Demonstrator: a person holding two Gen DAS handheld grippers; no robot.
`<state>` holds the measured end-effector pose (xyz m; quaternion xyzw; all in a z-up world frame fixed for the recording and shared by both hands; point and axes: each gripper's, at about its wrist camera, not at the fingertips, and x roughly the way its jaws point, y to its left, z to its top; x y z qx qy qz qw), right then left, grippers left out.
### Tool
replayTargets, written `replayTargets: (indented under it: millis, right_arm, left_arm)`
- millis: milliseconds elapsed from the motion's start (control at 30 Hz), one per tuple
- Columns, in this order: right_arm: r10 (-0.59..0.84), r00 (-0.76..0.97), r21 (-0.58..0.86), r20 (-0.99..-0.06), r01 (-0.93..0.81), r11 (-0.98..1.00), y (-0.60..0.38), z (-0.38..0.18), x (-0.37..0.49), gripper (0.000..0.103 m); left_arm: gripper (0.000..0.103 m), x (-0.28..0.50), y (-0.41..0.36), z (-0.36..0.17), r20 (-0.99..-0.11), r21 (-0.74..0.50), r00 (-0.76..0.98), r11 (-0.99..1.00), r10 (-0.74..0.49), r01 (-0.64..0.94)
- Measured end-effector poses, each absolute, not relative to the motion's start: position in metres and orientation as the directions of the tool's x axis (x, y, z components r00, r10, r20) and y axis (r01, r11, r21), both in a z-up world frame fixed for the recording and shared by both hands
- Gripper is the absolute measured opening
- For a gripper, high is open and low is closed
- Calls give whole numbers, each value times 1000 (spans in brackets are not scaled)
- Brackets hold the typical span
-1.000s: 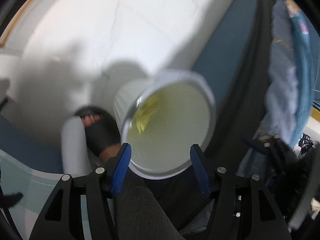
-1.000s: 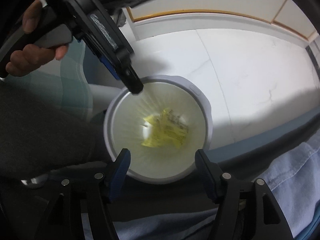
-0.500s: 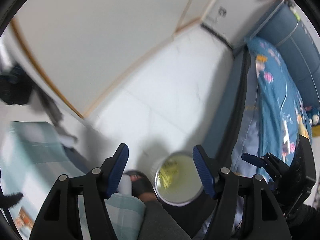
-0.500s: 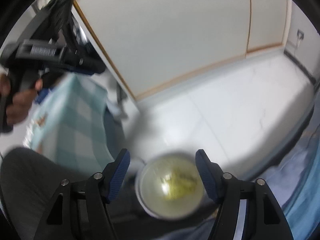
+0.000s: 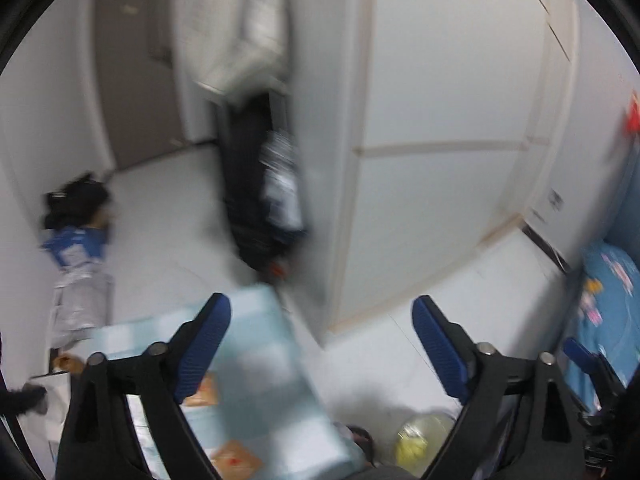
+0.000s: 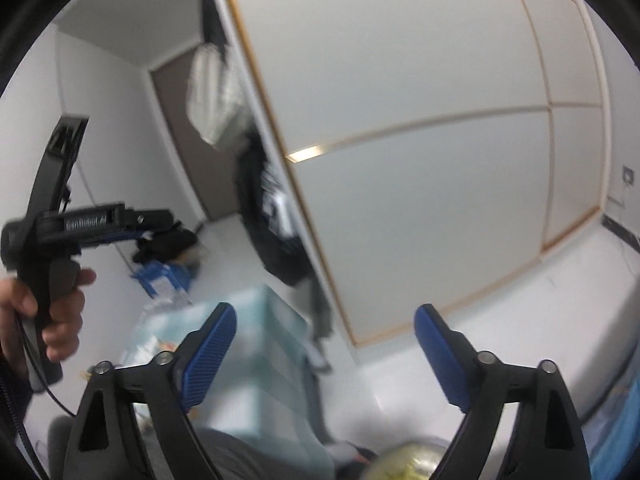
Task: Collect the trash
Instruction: 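Bring both tools back over the table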
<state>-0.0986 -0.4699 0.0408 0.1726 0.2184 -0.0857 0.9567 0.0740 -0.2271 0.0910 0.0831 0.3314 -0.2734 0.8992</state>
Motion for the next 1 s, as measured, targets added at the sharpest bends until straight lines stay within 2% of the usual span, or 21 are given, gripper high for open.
replayTargets:
  millis: [267,633,700,800,900,1000]
  right_arm:
    - [22,943,236,-332,61,970,-392,73,-61,103]
    - [137,936,191,-324,-77,979,-317,67,-20,103]
    - [131,941,168,-313,-81,982,-304,63,-12,103]
    - [95,953,108,-289,-67,992,-285,56,-2,103]
    - [92,949,67,-303,-75,995,-271,50,13,103]
    - [133,929,64,-344,-118,991,-261,43,32,103]
  left_arm:
    - [102,73,-146,107,-532,14,792,932,-299,361]
    - [102,86,-61,79,-457,-73,876,988,-154,136]
    - [102,91,-51,70,-436,-58,894,995,-102,85]
    - [102,97,-34,58,-441,-50,897,999,-42,22]
    - [102,103,-19,44,-455,-67,890,997,-6,-27]
    - [102,115,-6,27,-524,-107,852,992,-3,-63]
